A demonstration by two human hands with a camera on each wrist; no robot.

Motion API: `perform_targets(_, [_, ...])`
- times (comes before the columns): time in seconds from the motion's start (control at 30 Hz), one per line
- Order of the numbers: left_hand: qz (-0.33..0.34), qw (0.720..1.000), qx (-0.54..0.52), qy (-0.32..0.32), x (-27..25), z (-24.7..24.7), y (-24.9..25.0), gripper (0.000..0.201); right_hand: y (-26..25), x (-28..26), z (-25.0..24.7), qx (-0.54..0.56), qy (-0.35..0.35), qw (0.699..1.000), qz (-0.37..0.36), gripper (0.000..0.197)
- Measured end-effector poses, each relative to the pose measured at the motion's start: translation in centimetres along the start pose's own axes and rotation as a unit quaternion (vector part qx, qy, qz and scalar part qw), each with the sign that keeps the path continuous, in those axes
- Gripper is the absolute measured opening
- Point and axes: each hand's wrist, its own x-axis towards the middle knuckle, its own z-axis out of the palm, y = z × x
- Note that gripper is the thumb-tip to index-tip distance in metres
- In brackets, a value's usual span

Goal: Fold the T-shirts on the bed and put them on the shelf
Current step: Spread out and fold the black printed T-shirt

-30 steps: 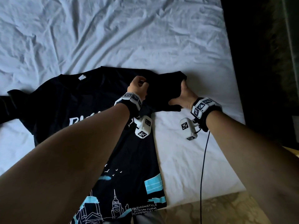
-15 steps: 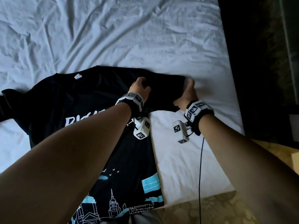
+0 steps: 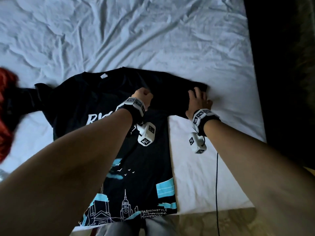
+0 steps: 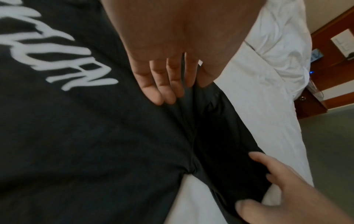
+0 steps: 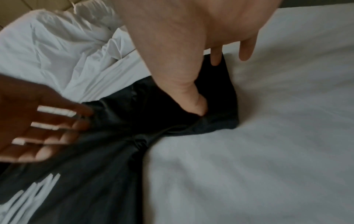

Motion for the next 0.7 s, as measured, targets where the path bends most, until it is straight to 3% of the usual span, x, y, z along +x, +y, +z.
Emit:
perform_targets(0.23, [-0.012,0.999,0.002,0.035,-1.3,-5.7,-4.3,0.014,-5.4,-1.1,-1.5,0.042,-0.009,0.998,-0.037,0.069])
perform_targets(0.37, [-0.010,0.999,0.004,0.053,-1.5,-9.9,-8.1,0.027,-11.9,-2.1,-1.1,0.073,-0.026,0.994,-0.072,0.060])
perform_targets(0.7, [-0.024,0.996,-0.056,0.058,-3.0,-22.7,-17.8,0.027,-29.5,-5.9,2.1,0.112,-0.041,0.989,-0.092,0.049])
